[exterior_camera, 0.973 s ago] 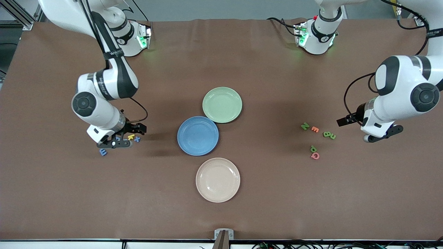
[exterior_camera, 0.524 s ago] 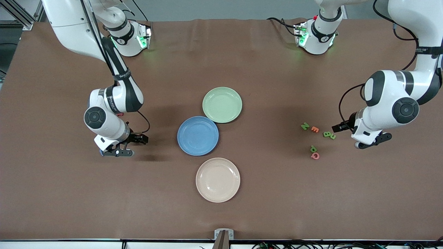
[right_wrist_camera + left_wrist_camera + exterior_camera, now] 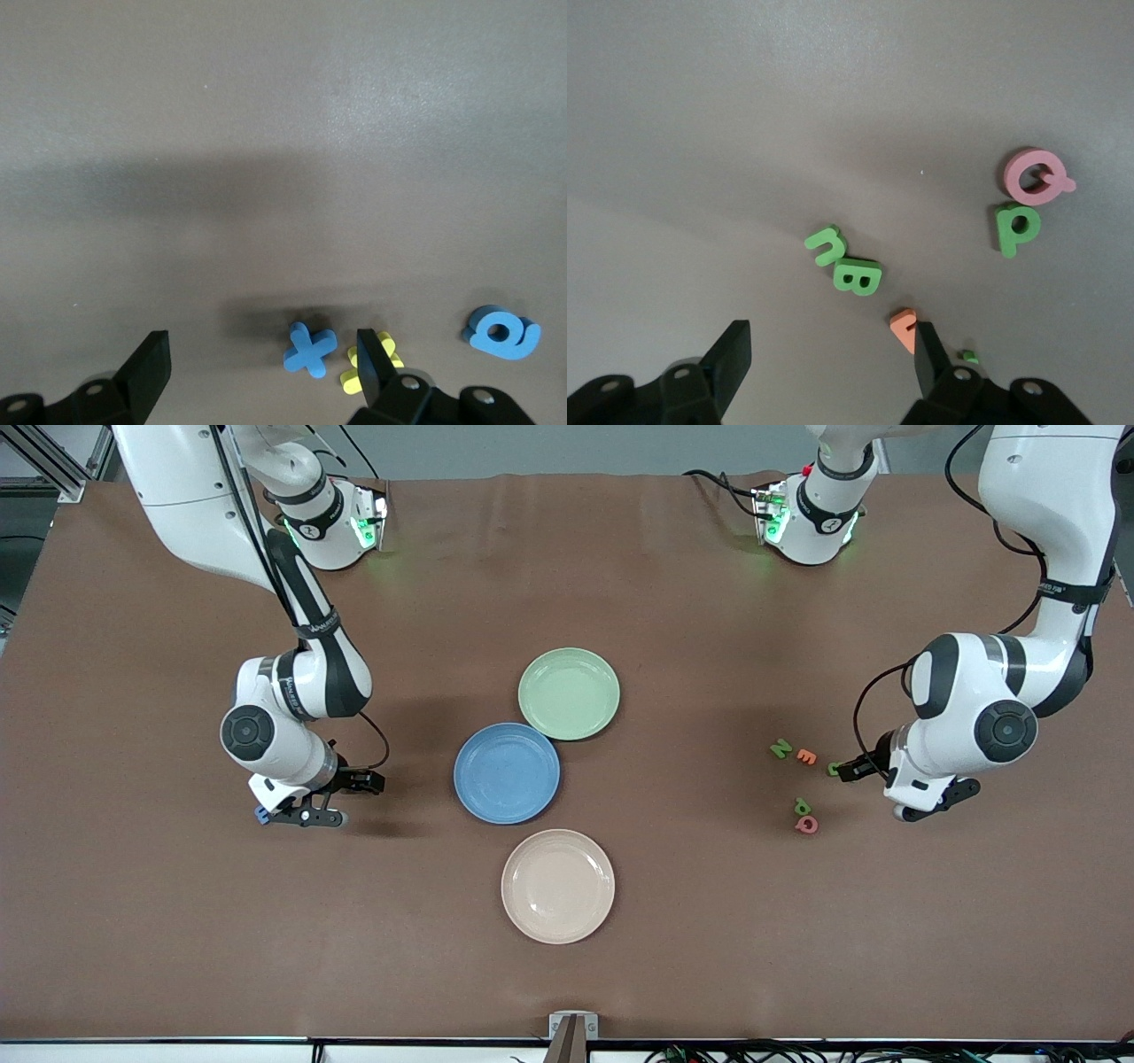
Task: Sort letters by color into matching plates
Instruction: 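Grasp the blue x with the right gripper while the left gripper grasps the green B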
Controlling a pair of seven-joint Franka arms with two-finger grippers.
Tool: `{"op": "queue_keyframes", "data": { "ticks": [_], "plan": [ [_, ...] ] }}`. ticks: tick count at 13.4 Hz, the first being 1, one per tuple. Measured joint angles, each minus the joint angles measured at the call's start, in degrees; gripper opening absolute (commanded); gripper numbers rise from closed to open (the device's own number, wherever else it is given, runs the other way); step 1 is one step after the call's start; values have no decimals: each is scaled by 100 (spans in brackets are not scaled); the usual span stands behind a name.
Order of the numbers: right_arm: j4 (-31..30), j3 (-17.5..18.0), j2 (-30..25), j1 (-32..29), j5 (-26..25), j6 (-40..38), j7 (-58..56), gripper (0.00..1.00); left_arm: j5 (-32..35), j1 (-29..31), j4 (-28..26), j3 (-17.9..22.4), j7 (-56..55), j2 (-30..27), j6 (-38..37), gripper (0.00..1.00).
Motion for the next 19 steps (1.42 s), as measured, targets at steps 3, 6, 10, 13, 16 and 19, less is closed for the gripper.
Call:
{"op": "queue_keyframes", "data": {
  "ticks": [3, 6, 10, 13, 16, 19],
  "plan": [
    [0, 3, 105, 1, 173, 0, 3, 93, 79, -7, -36, -4, -68, 114, 156, 76],
    [3, 11, 190, 8, 210, 8, 3, 93, 88, -3, -70, -1, -222, 314, 345, 73],
    [22, 14, 251, 21, 214, 47, 4, 90, 95, -4, -78, -5, -481, 516, 420, 69],
    [42, 20, 260, 25, 221, 47, 6, 89, 95, -3, -79, -4, -535, 587, 429, 67],
    [51, 40, 275, 26, 247, 46, 8, 89, 95, -3, -80, -4, -585, 662, 493, 66],
    [66, 45, 317, 26, 410, 47, 8, 88, 95, -3, -81, -6, -660, 714, 568, 66]
  ]
}}
